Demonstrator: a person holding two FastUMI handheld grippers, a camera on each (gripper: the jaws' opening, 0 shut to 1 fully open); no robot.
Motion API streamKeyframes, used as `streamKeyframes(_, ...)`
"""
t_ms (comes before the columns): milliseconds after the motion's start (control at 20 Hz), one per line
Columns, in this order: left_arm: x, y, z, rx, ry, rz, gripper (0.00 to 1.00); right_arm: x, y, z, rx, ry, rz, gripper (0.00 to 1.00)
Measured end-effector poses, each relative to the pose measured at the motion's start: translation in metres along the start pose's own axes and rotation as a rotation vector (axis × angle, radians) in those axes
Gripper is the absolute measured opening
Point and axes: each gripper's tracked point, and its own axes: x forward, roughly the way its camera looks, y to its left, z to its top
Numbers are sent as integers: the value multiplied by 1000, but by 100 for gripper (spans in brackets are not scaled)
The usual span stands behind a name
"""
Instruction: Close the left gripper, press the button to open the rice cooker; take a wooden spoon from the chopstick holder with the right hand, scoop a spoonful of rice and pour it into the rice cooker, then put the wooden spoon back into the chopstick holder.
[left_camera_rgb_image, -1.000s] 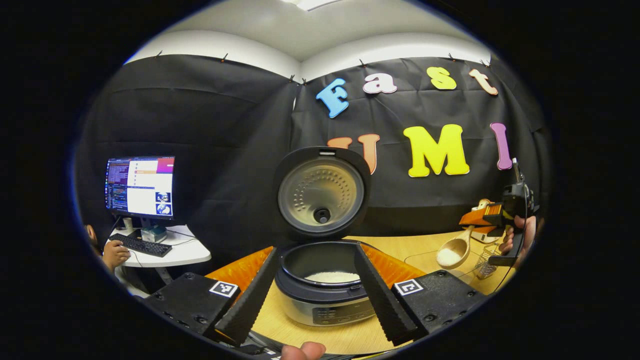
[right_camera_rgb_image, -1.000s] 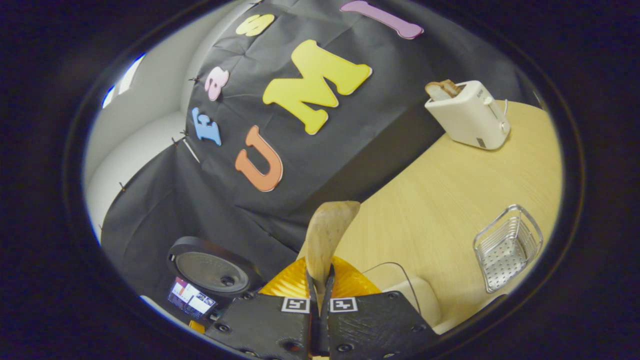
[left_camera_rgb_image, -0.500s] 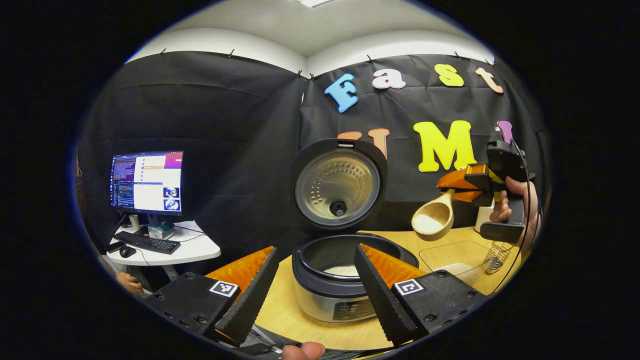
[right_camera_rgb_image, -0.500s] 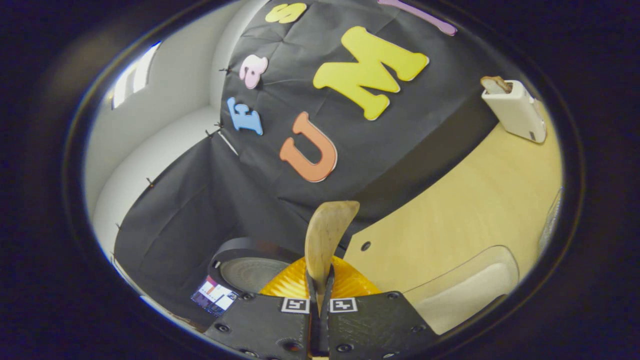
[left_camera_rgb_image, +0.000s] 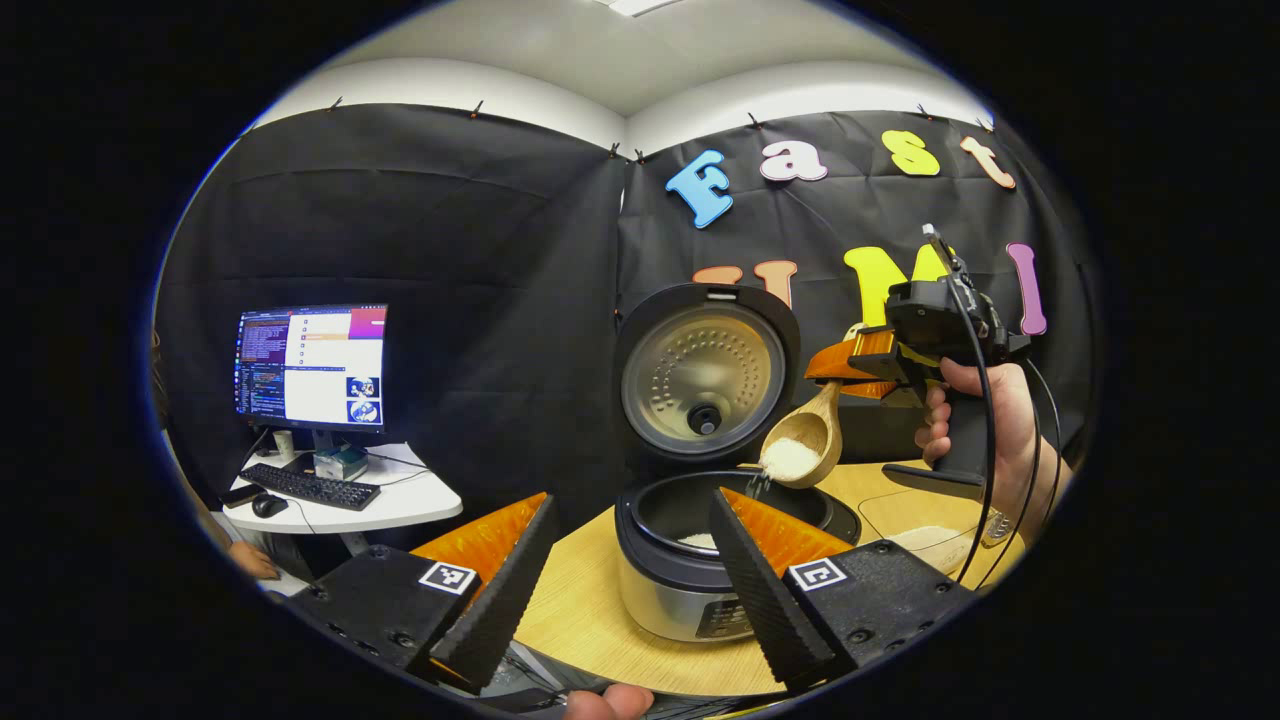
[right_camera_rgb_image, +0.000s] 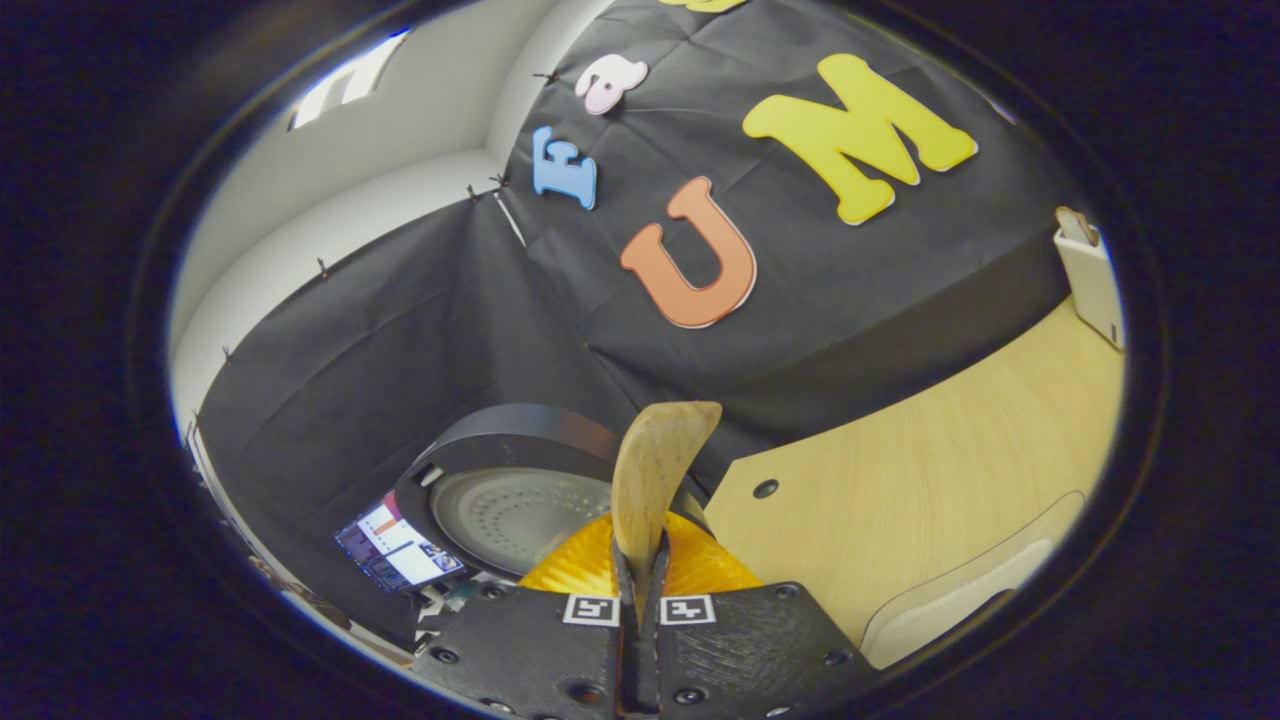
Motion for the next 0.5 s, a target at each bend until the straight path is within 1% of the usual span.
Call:
streamKeyframes(100, -1, 0, -1, -3, 7, -4, 98, 5, 9, -9, -70, 25, 4, 0)
streamKeyframes(500, -3, 1, -4, -6, 15, -8, 97, 8, 27, -10, -274, -8, -11, 0)
